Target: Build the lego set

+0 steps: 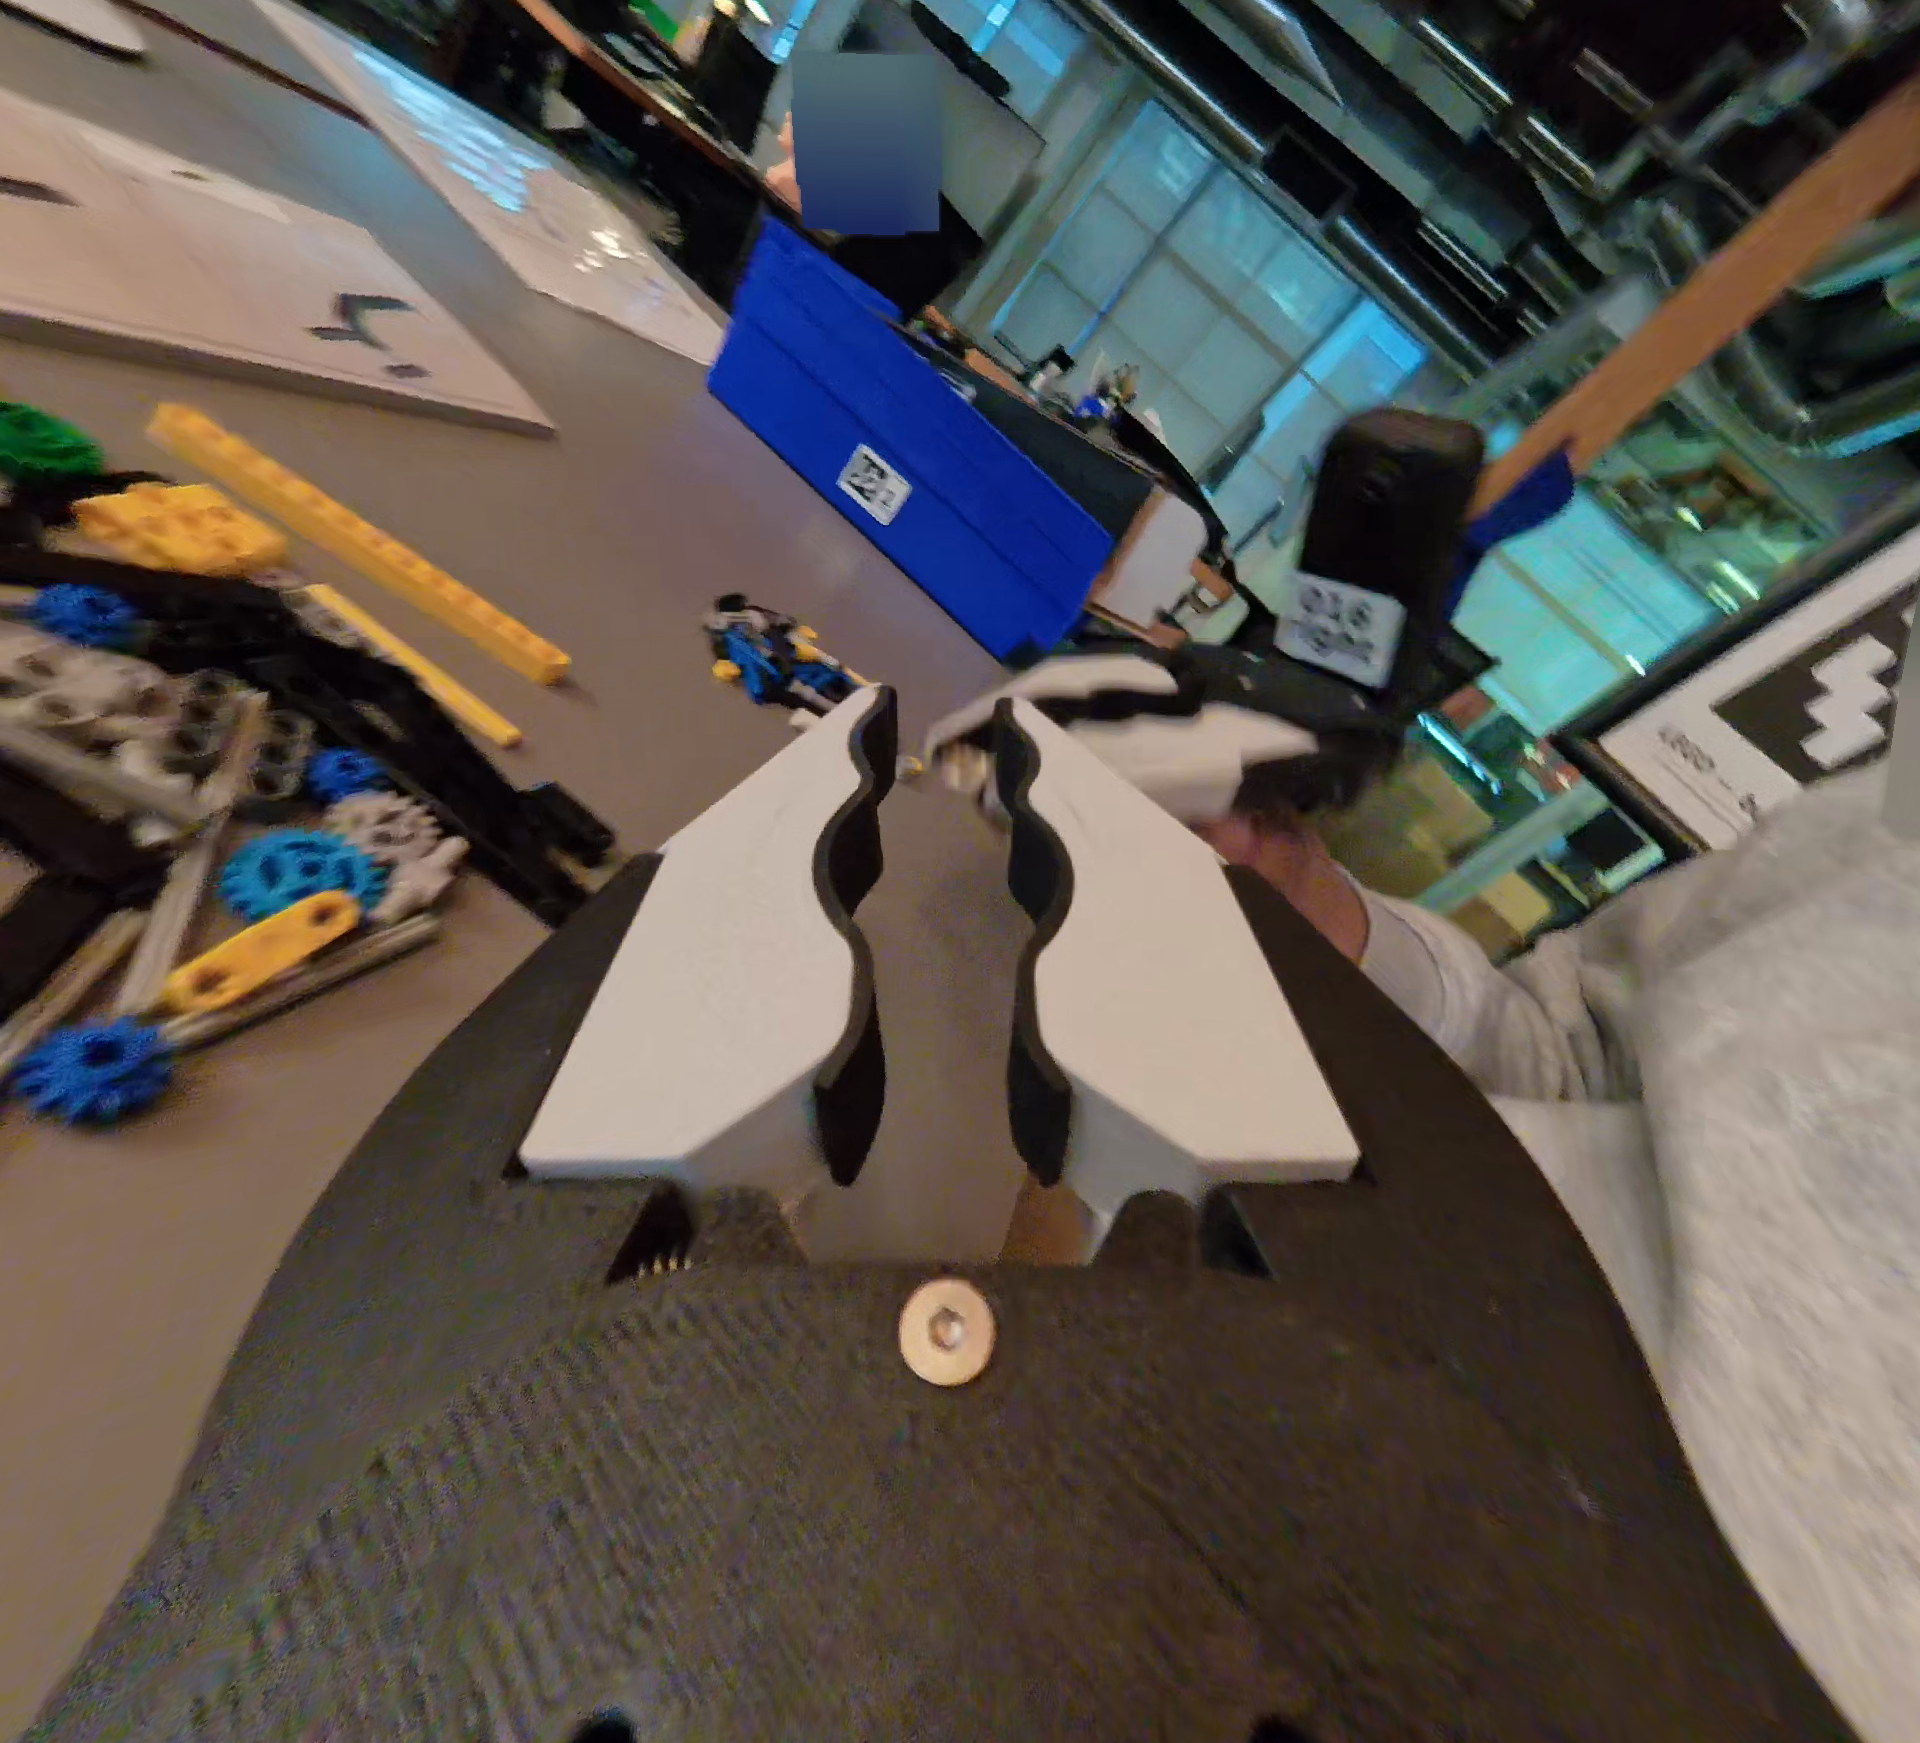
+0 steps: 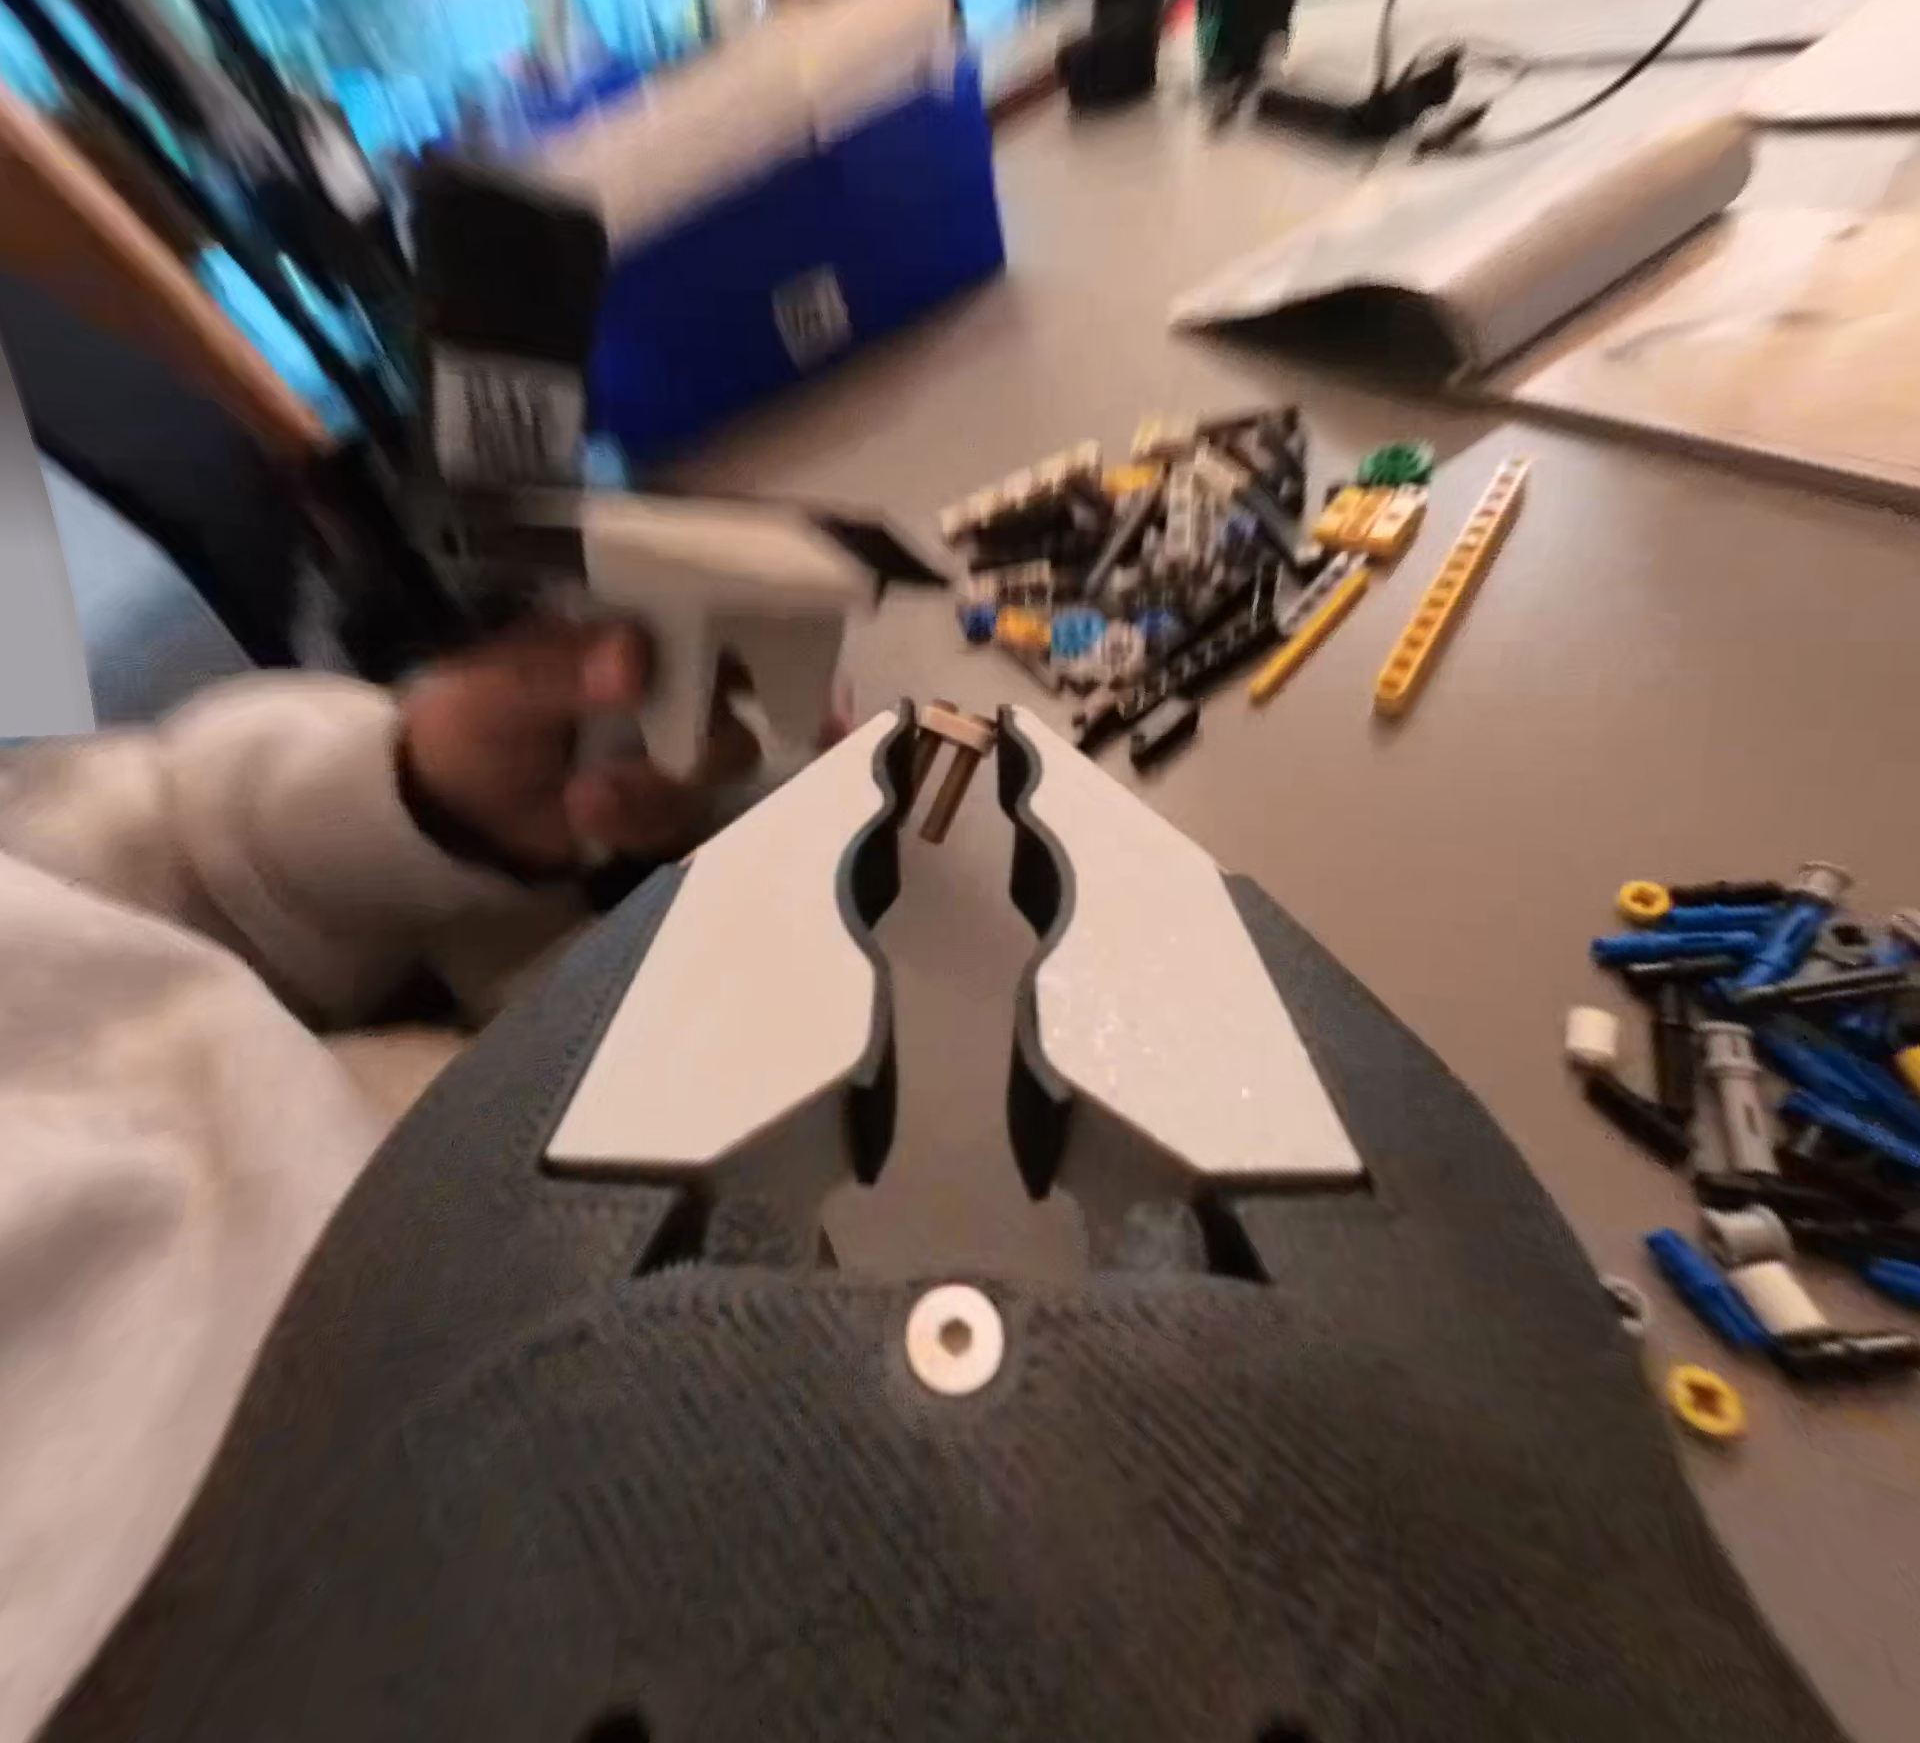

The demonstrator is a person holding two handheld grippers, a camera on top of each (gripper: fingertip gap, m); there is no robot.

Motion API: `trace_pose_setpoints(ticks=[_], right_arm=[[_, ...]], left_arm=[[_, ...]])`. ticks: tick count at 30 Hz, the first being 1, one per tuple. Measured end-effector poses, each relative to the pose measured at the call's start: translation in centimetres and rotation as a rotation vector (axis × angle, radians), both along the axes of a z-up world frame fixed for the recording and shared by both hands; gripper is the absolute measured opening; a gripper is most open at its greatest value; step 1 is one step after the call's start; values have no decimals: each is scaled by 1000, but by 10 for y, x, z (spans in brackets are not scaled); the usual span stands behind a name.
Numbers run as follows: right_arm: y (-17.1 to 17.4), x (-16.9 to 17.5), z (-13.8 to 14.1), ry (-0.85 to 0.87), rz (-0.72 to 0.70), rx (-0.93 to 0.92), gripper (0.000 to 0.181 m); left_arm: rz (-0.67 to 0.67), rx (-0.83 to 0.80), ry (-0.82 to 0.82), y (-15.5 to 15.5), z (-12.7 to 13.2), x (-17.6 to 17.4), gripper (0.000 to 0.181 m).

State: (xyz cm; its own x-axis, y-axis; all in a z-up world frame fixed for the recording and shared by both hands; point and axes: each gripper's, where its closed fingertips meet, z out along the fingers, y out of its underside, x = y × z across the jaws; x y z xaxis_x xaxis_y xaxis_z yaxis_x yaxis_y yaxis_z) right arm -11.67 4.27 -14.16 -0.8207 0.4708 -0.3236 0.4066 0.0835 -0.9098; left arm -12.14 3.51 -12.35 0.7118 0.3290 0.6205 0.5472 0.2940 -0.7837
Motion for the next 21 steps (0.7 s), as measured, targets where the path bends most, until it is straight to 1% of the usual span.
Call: trace_pose_setpoints(ticks=[2,3,5,7,8,10,12,15,17,18,21], right_arm=[[11,-10,24,-76,-57,-231,13],[16,-14,29,-112,-78,-304,13],[17,-16,31,-154,-98,-369,13],[11,-12,31,-179,-87,-397,13],[6,-9,31,-194,-72,-411,12],[0,-4,29,-223,-53,-431,12],[-2,-4,28,-249,-47,-456,13],[3,-6,29,-283,-35,-505,12],[4,-3,30,-322,12,-536,12],[3,-1,30,-342,50,-552,11],[6,6,38,-387,166,-625,13]], left_arm=[[-39,-48,50,12,0,10,29],[-45,-82,80,17,-1,14,33],[-38,-147,135,26,-4,19,39],[6,-191,172,31,-4,19,39],[31,-206,186,31,-4,19,38],[92,-223,215,28,-1,15,23],[99,-226,245,25,2,15,17],[105,-213,244,21,4,14,8],[93,-177,232,17,6,14,6],[84,-152,217,15,8,14,3],[39,-40,139,9,14,13,2]])
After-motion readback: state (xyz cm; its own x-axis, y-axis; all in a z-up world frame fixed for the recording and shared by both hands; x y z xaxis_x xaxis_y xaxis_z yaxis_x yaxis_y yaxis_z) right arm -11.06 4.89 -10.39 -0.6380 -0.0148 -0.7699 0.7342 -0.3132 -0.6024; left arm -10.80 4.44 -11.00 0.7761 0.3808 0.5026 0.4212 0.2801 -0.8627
